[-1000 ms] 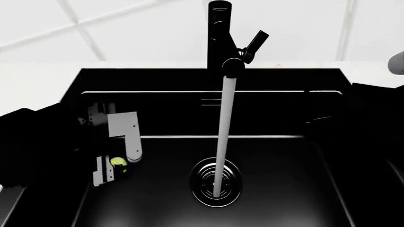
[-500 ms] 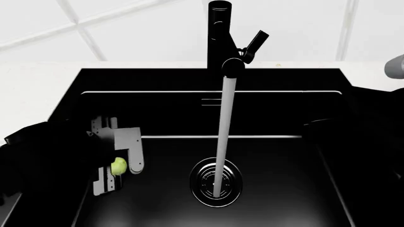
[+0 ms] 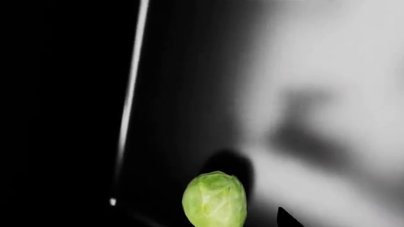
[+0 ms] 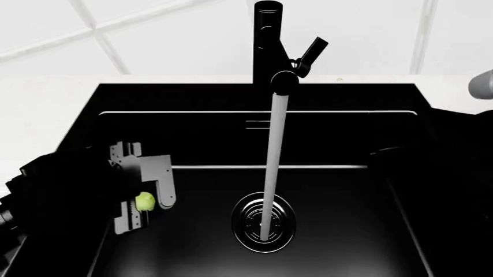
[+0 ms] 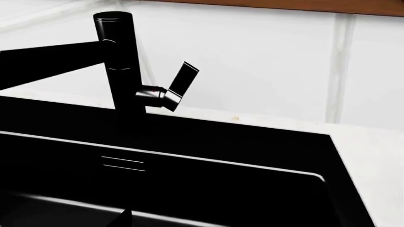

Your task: Pick the pomegranates and oranges from the sink and place them in one bowl. Place the brussel sprout in the other bowl. Then turn off the sink faucet.

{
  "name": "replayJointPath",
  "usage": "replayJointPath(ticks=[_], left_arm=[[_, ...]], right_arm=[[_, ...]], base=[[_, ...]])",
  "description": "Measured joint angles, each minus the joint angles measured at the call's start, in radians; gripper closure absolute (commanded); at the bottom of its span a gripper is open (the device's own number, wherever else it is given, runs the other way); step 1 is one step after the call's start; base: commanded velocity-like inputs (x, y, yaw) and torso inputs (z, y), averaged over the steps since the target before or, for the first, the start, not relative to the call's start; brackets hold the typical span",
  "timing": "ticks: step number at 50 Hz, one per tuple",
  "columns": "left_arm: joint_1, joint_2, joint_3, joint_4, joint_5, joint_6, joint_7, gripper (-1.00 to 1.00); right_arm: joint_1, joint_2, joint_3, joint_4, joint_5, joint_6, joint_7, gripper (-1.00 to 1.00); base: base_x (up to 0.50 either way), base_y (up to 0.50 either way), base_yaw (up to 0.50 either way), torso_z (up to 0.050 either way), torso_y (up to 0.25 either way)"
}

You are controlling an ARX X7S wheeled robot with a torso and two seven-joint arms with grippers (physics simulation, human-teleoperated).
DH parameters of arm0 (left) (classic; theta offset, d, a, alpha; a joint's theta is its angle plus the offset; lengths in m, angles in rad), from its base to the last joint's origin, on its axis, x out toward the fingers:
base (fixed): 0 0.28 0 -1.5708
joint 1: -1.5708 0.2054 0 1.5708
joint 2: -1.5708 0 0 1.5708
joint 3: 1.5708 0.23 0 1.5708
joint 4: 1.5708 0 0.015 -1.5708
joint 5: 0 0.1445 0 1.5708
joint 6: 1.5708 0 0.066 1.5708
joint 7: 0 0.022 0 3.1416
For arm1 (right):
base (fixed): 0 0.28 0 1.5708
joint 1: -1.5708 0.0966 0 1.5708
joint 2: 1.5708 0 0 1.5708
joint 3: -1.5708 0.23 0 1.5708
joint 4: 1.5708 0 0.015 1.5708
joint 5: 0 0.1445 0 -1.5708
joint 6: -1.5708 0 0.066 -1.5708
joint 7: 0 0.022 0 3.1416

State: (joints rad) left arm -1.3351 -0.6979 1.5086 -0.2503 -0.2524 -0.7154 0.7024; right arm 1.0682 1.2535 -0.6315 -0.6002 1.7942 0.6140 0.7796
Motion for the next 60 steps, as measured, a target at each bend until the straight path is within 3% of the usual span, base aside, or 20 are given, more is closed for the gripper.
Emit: replayJointPath(ticks=[60], left_arm=[[0.118,0.122,0.031,-0.306,0.047,0.136,-0.049,-1.0]], right_arm=[[-0.047,-0.012,0.005,0.001,-0.02,-0.035,0.0,-1.0]], base=[[0.0,0.0,0.0,0.0,0.0]])
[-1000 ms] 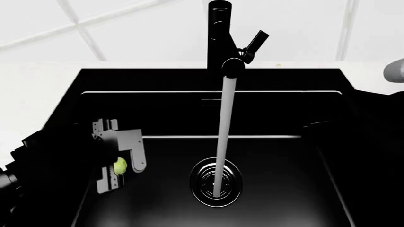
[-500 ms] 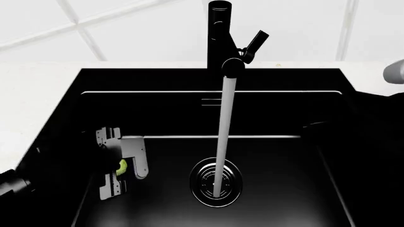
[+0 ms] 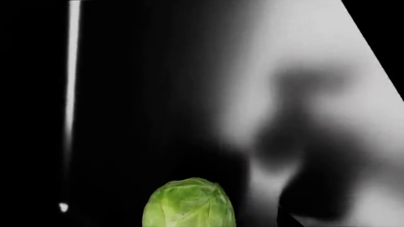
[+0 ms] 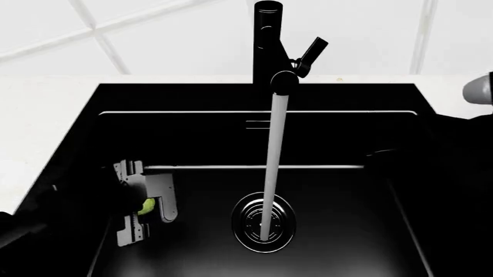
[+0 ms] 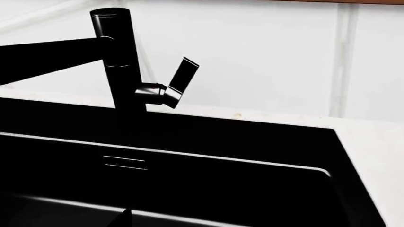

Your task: Pick the pomegranates and oranges from the sink and place them in one bowl. Place the brussel sprout in the other bowl. Then turn off the sink faucet.

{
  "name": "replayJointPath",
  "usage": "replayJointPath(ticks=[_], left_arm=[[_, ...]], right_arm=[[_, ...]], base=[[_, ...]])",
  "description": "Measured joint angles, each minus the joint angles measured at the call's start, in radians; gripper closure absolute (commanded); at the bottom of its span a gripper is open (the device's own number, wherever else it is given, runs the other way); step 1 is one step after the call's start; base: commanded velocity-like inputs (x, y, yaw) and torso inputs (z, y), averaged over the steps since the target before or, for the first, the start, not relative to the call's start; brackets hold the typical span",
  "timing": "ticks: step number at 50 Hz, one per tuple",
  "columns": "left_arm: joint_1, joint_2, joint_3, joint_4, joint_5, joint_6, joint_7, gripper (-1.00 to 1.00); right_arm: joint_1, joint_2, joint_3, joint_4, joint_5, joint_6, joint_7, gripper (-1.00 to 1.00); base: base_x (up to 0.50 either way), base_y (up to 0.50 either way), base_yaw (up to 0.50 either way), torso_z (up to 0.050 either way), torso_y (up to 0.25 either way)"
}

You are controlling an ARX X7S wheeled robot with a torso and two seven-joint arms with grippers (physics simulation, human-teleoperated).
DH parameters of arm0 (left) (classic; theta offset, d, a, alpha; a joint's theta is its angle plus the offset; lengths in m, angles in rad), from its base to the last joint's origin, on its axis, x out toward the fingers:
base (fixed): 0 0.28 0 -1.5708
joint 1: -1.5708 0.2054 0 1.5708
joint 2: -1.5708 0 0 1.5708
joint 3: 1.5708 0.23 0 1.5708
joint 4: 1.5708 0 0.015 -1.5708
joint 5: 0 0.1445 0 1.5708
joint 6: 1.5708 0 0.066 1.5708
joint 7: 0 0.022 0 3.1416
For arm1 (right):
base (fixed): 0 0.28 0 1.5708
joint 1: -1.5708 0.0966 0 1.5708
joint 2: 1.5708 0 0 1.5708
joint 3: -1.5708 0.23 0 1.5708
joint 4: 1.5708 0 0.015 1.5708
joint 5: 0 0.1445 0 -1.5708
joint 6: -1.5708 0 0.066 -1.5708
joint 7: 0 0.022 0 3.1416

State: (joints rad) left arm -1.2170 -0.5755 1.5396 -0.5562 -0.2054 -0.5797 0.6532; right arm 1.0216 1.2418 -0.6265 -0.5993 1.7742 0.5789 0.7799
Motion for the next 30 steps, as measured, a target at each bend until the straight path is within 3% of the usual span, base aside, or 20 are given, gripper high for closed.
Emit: replayJointPath(ticks=[15,16,30], left_arm=[[-0.015,0.03,0.012,-0.086,-0.072,0.008,0.009,-1.0],[-0.016,0.032,0.013,-0.092,-0.078,0.008,0.01,1.0],[-0.007,0.077,0.009,-0.22,-0.038,0.077,-0.002,1.0]], right_arm=[[-0.015,-0.004,0.001,0.001,-0.006,-0.008,0.0,-1.0],[-0.017,-0.004,0.002,0.001,-0.007,-0.009,-0.001,-1.0],[-0.056,0.016,0.006,-0.008,-0.024,-0.04,-0.018,-1.0]], base=[[0.0,0.0,0.0,0.0,-0.002],[0.0,0.0,0.0,0.0,-0.012],[0.0,0.0,0.0,0.0,-0.004]])
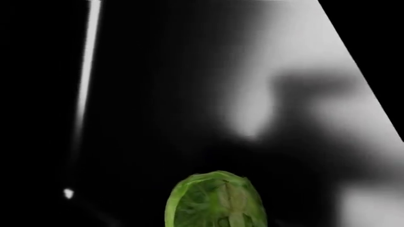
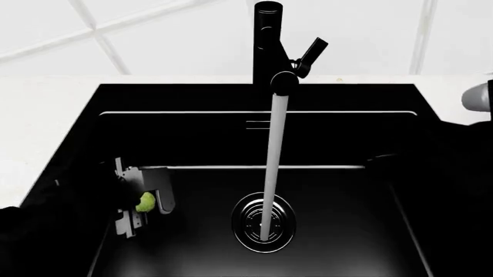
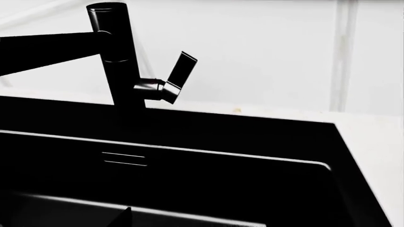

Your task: Pick the pomegranates and oranges from the sink and place them in one bowl. Place the brussel sprout in the other bowl. Then turn off the sink faucet.

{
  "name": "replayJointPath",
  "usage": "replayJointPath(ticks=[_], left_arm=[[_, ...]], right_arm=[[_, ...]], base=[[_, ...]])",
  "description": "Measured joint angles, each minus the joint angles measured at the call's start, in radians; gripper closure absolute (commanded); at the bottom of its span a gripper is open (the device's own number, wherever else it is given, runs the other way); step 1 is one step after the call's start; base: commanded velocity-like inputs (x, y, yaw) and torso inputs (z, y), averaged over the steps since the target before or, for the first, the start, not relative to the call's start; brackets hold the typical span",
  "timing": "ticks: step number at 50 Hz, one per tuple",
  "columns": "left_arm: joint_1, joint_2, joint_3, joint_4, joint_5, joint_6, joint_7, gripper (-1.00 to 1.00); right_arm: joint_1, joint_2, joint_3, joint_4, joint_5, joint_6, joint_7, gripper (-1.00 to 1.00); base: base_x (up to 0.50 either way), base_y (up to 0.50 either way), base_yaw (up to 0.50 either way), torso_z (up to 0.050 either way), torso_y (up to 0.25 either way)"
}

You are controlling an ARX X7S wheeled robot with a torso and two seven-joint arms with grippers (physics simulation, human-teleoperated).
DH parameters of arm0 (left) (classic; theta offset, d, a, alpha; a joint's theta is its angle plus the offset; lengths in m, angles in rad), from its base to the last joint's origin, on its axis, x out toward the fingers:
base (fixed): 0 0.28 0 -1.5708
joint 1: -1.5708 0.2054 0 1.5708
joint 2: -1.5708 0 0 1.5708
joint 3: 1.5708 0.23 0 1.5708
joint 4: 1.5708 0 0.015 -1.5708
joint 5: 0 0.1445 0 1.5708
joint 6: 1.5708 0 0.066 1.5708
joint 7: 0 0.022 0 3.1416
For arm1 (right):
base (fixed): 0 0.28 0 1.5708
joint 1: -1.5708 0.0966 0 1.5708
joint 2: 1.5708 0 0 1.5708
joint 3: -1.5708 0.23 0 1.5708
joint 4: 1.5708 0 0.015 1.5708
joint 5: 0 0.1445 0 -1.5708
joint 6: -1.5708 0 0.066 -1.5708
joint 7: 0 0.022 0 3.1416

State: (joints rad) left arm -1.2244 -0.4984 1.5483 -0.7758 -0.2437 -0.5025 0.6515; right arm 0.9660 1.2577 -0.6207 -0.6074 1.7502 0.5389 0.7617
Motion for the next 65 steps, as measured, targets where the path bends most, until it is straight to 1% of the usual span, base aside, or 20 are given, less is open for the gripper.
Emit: replayJointPath(ticks=[8,12,17,24,30,38,49,55,62,65], left_arm=[[-0.006,0.014,0.004,-0.055,-0.038,0.027,-0.01,1.0],[0.003,0.015,-0.017,-0.062,-0.008,0.06,-0.045,1.0],[0.002,-0.006,-0.048,-0.017,0.015,0.078,-0.085,1.0],[-0.017,-0.069,-0.101,0.126,0.013,0.072,-0.132,1.0],[-0.012,-0.144,-0.174,0.301,-0.04,0.049,-0.198,1.0],[0.052,-0.242,-0.319,0.528,-0.168,0.056,-0.357,1.0],[0.166,-0.371,-0.491,0.792,-0.361,0.096,-0.568,1.0],[0.198,-0.408,-0.565,0.874,-0.448,0.111,-0.655,1.0],[0.223,-0.429,-0.628,0.937,-0.515,0.136,-0.732,1.0],[0.229,-0.434,-0.647,0.958,-0.534,0.143,-0.757,1.0]], right_arm=[[-0.017,0.006,0.003,-0.004,-0.006,-0.013,-0.006,-1.0],[-0.016,0.006,0.003,-0.005,-0.006,-0.014,-0.005,-1.0],[-0.013,0.005,0.005,-0.006,-0.005,-0.013,-0.005,-1.0],[-0.005,0.003,0.008,-0.008,0.0,-0.007,-0.003,-1.0],[0.01,-0.005,0.012,-0.009,0.004,0.0,0.004,-1.0],[0.024,-0.023,0.014,-0.014,-0.02,0.006,0.01,-1.0],[-0.001,-0.005,0.02,-0.035,-0.079,-0.019,0.025,-1.0],[-0.009,-0.001,0.026,-0.044,-0.099,-0.032,0.033,-1.0],[-0.016,-0.002,0.033,-0.049,-0.116,-0.048,0.037,-1.0],[-0.024,-0.001,0.035,-0.051,-0.123,-0.059,0.036,-1.0]], base=[[0.01,0.0,0.0,0.0,-0.008],[0.0,0.0,0.0,0.0,0.0],[0.0,0.0,0.0,0.0,0.0],[0.0,0.0,0.0,0.0,0.0],[0.0,0.0,0.0,0.0,0.0],[0.0,0.0,0.0,0.0,0.0],[0.0,0.0,0.0,0.0,0.0],[0.0,0.0,0.0,0.0,0.0],[0.0,0.0,0.0,0.0,0.0],[0.0,0.0,0.0,0.0,0.25]])
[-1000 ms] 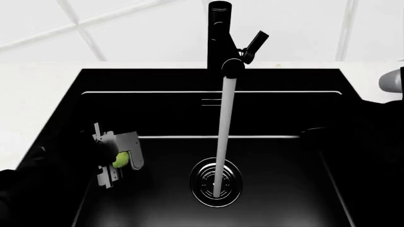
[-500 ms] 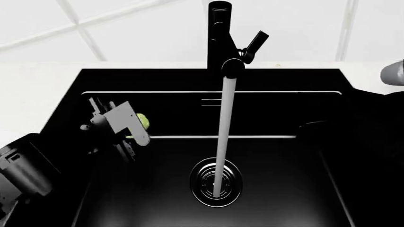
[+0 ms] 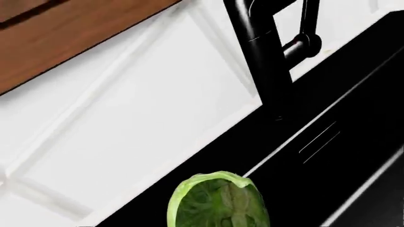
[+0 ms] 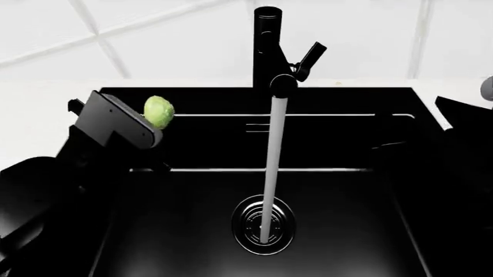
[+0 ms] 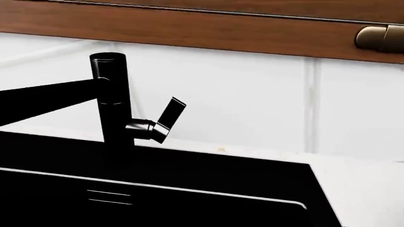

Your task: Pick the pomegranates and oranges from the sink and place them in one bowl. Place the brussel sprout in the other bowl. Then turn off the sink faucet.

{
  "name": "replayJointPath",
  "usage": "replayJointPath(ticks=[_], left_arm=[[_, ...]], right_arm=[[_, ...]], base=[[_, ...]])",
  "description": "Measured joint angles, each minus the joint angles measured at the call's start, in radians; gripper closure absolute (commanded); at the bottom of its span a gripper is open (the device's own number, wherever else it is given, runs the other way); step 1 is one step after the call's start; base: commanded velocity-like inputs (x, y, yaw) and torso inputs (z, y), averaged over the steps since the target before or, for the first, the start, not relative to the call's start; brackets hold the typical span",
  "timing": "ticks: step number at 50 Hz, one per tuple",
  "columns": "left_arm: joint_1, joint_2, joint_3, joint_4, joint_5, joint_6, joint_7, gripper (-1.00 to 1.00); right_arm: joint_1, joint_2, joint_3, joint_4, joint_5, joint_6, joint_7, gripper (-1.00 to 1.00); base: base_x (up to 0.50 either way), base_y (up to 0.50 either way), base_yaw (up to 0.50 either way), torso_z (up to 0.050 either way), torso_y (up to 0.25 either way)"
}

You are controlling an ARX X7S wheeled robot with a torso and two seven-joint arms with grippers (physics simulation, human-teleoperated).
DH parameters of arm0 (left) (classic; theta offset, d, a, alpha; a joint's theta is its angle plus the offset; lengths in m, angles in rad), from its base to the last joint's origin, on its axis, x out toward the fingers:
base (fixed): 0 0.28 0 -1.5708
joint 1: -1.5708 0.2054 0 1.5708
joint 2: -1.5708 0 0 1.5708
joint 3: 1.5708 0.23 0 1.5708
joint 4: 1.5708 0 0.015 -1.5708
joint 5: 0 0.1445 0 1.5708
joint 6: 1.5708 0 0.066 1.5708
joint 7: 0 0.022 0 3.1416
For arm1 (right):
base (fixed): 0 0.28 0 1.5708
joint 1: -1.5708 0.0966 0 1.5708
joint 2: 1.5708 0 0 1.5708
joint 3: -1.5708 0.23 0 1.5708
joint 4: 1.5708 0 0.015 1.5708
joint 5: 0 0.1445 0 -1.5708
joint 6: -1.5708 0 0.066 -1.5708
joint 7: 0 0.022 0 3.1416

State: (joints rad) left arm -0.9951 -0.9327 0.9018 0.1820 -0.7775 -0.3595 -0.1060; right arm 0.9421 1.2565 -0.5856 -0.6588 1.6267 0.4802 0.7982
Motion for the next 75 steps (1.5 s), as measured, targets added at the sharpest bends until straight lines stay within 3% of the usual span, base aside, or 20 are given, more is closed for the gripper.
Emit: replayJointPath(ticks=[20,32,49,64,75], left_arm=[[0.032,-0.017,-0.113,0.088,-0.079,0.065,-0.169,1.0],[0.096,-0.019,-0.178,0.12,-0.122,0.137,-0.286,1.0],[0.298,-0.054,-0.256,0.249,-0.092,0.333,-0.479,1.0],[0.441,0.037,-0.29,0.252,0.049,0.527,-0.608,1.0],[0.48,0.127,-0.28,0.221,0.161,0.608,-0.642,1.0]], right_arm=[[-0.011,0.006,0.011,-0.045,-0.065,-0.014,0.041,-1.0],[0.001,-0.005,0.02,-0.108,-0.08,-0.016,0.096,-1.0],[0.007,0.0,0.052,-0.224,-0.113,-0.047,0.2,-1.0],[-0.103,0.037,0.076,-0.326,-0.28,-0.163,0.243,-1.0],[-0.211,0.087,-0.036,-0.364,-0.513,-0.351,0.277,-1.0]], base=[[-0.01,0.0,0.0,0.007,0.25],[-0.5,0.0,0.0,0.014,0.245],[-0.5,0.0,0.0,0.0,0.0],[-0.5,0.0,0.0,0.0,0.0],[-0.5,0.0,0.0,0.0,0.0]])
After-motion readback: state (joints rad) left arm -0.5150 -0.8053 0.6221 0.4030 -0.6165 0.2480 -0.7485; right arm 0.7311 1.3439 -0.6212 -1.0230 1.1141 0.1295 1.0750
